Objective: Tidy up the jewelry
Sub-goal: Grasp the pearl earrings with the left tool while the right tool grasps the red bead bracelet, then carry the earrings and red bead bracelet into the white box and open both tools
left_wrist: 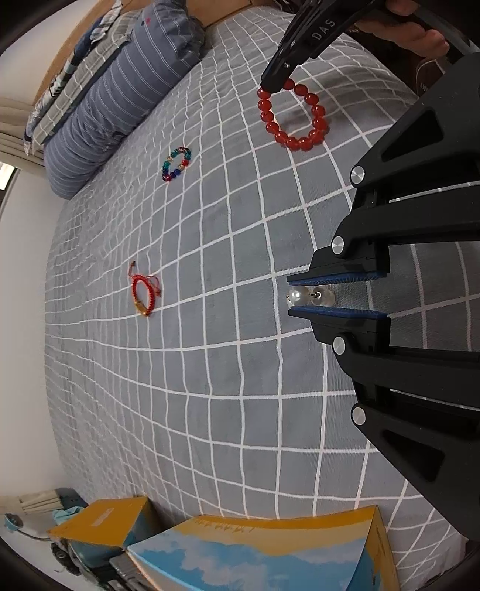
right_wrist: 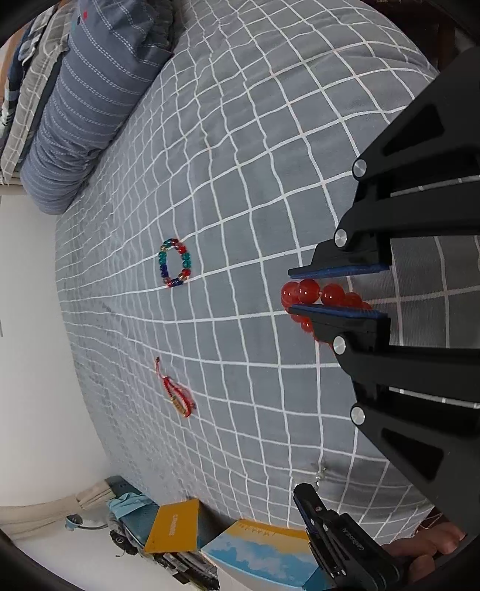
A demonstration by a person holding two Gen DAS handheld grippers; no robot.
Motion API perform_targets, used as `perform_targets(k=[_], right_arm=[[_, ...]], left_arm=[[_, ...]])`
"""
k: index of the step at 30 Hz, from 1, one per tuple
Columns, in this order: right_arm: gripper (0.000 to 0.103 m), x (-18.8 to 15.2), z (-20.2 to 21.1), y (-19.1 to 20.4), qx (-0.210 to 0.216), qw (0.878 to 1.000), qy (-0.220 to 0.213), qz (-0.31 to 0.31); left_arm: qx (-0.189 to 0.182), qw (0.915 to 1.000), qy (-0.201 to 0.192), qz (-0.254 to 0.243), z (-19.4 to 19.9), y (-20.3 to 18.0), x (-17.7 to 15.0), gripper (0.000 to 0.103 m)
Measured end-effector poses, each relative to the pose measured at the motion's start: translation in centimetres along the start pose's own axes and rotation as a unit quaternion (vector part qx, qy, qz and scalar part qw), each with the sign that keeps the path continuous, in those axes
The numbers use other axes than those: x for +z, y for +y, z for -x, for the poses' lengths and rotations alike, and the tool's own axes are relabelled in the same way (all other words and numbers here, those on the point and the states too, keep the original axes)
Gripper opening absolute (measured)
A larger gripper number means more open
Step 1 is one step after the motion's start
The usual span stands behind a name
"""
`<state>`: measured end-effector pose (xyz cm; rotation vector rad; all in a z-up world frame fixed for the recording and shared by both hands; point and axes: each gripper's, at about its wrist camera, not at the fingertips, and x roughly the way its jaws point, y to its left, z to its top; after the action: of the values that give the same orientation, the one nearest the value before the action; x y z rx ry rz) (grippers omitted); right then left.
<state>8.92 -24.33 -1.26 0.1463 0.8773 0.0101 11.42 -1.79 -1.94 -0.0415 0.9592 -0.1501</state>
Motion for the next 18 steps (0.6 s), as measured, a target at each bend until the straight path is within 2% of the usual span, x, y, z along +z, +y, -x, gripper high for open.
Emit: perform_targets(k=[9, 18], right_arm=[[0.013, 0.3, 2.4, 1.0, -0.006, 0.999, -0.034, 0.005], [0.013, 0.6, 3.7, 1.5, -0.015, 0.998, -0.053, 0.008]], left_arm=[[-0.007, 0.9996, -0.026, -0.001, 2.6, 0.0, 0.2, 0.010], [0.002, 0.9984, -0.056, -0.002, 5.2, -0.1, 0.3, 0.011]])
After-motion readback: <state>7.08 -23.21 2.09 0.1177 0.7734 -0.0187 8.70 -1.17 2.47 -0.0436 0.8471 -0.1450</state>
